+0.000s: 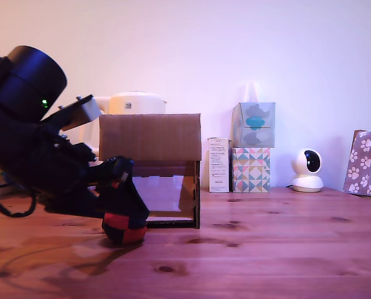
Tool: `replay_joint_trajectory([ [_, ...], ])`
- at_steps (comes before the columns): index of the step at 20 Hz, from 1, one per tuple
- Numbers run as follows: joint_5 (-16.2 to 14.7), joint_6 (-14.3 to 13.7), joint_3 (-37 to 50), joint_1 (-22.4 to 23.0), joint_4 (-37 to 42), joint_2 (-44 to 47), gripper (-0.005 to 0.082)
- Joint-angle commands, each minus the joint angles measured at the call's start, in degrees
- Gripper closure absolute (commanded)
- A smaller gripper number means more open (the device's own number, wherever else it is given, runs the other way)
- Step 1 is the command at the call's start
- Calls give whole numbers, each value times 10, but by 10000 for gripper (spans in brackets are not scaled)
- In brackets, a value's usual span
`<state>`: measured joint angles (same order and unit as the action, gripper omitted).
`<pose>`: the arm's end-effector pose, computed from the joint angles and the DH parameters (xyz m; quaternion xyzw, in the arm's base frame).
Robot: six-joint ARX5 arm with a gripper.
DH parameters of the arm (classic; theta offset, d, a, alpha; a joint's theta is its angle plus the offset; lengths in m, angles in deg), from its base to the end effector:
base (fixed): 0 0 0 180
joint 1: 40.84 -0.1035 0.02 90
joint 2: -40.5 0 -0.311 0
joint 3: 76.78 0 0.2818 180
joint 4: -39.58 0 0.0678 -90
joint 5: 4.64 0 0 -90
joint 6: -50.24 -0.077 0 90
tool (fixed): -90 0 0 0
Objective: Drop the footbag into the cardboard dice tower
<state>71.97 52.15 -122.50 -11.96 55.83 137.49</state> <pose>0.2988 -0.1852 0.1105 0.0257 0.3038 -0.3388 0.8901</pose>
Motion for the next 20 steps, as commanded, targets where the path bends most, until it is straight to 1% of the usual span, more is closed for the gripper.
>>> replay_joint_trajectory([
  [1,4,-6,2,2,2,20,266],
  [4,4,-15,2,2,-8,21,436],
  [6,4,-15,2,2,-14,21,566],
  [7,3,-15,2,2,-16,20,620],
  [8,-2,-15,2,2,-21,15,649],
  [12,-53,-15,2,2,-83,-51,657],
  [13,-60,-15,2,2,-96,-77,657],
  [16,-61,-16,2,2,-136,-162,657],
  [20,-61,-24,2,2,-184,-271,657],
])
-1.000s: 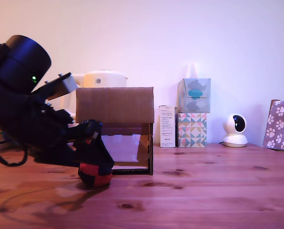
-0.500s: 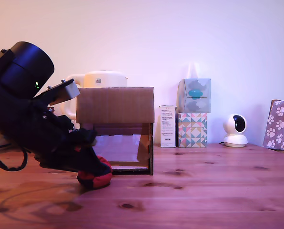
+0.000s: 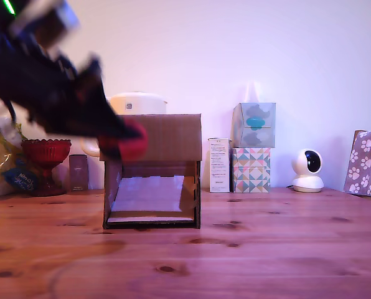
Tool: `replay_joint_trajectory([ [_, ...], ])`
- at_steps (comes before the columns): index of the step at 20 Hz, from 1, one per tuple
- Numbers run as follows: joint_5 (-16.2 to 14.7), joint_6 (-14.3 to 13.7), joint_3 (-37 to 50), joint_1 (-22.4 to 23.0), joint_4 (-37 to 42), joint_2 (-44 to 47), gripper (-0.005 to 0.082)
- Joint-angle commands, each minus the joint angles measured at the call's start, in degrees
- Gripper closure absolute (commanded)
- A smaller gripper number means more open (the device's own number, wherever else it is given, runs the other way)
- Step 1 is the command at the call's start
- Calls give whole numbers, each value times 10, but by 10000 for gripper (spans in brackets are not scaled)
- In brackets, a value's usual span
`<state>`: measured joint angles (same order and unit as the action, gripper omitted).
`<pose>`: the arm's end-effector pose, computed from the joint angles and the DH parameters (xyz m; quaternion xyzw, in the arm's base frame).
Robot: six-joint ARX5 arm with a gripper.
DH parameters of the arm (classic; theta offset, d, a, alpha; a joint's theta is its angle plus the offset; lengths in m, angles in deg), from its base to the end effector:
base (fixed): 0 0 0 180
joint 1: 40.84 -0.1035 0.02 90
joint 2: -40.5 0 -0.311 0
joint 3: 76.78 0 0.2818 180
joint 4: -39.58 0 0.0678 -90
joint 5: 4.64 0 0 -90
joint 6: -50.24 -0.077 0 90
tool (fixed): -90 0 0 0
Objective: Drop the footbag into the cardboard dice tower
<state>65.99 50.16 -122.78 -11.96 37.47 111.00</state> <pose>0.2488 -0.1664 0.2169 0.0197 0.2291 -0.3979 0.8881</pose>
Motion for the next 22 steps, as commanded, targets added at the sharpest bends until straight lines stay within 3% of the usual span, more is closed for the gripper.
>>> replay_joint_trajectory([
  [1,-1,-4,5,2,1,-28,657],
  [4,16,-4,5,2,38,-80,657],
  [6,30,-4,5,2,102,-85,657],
  [9,54,-4,1,2,186,-57,657],
  [13,64,-4,-58,2,193,19,657],
  [16,64,-4,-143,2,128,87,657],
  [22,69,-4,-350,-6,-99,219,657],
])
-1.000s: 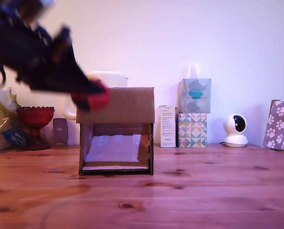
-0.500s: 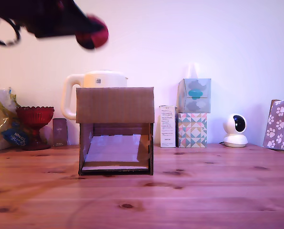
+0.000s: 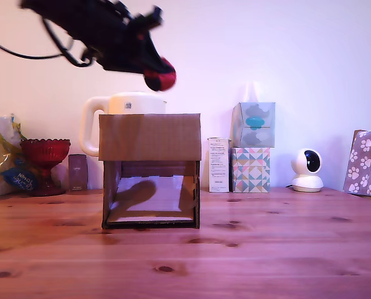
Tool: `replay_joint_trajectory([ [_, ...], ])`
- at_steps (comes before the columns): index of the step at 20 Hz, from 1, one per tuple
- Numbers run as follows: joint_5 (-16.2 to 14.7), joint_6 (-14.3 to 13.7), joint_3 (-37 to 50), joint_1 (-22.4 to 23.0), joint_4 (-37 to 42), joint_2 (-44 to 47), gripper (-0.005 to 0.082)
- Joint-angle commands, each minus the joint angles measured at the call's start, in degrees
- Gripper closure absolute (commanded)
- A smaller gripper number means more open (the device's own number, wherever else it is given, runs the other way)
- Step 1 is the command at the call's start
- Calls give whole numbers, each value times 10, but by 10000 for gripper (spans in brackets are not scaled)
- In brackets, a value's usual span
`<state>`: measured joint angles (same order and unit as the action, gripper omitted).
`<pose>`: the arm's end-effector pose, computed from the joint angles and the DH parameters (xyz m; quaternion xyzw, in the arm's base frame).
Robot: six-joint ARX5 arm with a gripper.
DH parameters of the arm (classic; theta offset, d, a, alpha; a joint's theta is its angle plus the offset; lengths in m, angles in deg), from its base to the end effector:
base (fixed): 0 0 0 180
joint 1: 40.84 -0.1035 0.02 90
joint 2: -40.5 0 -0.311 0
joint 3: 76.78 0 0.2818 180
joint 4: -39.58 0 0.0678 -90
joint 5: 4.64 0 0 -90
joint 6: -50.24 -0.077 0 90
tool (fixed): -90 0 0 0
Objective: Drop the footbag into the cardboard dice tower
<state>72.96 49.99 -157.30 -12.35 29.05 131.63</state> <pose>0.3757 -0.2227 0.3110 0.0277 0.1809 -0.3438 0.9211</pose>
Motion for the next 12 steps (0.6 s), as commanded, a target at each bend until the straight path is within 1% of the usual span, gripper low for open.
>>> replay_joint_trajectory([
  [1,-1,-2,-33,-2,-46,28,657],
  [3,0,-10,-73,-3,-92,47,657],
  [5,12,-18,-90,-3,-108,54,657],
  [7,18,-24,-95,-3,-113,57,651],
  [8,19,-25,-95,-3,-112,57,566],
  [9,26,-24,-96,-3,-110,57,400],
  [10,35,-24,-98,-3,-112,57,209],
  [11,43,-24,-102,-3,-117,56,64],
  [12,47,-25,-108,-3,-125,56,-15],
])
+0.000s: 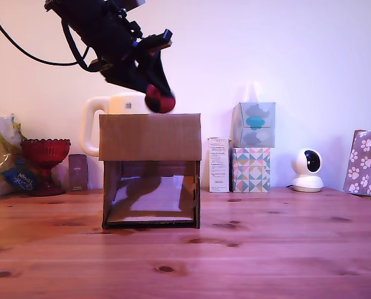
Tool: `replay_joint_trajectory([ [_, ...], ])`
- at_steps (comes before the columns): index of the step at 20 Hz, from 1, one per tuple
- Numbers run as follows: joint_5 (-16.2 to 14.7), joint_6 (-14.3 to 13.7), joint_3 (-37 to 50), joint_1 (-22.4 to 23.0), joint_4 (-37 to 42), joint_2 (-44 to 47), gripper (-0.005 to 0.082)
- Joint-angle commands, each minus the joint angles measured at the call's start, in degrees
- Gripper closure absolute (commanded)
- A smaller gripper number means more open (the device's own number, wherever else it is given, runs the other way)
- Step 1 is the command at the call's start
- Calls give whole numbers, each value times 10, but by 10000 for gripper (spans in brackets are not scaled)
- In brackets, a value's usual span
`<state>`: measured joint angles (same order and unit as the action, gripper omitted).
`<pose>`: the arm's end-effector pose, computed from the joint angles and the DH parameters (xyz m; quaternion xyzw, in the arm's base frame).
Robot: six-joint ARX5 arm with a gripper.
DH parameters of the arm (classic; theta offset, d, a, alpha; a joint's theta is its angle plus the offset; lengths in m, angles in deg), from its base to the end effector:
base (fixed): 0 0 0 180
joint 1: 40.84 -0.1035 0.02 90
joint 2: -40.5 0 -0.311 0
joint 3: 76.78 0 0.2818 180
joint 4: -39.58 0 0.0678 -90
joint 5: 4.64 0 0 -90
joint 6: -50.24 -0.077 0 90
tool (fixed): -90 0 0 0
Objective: Drop the footbag into the cardboard dice tower
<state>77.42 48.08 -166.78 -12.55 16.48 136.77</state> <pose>0.3997 -0.2272 0.3112 0.0621 0.2438 -0.3054 0.9184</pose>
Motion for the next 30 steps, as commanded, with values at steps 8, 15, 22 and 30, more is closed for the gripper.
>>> replay_joint_trajectory([
  [8,14,-7,-53,7,-156,-44,682],
  [15,-13,-7,41,16,-108,-135,794],
  [22,-22,31,349,22,193,-267,794],
  [30,-5,71,562,18,366,-297,794],
])
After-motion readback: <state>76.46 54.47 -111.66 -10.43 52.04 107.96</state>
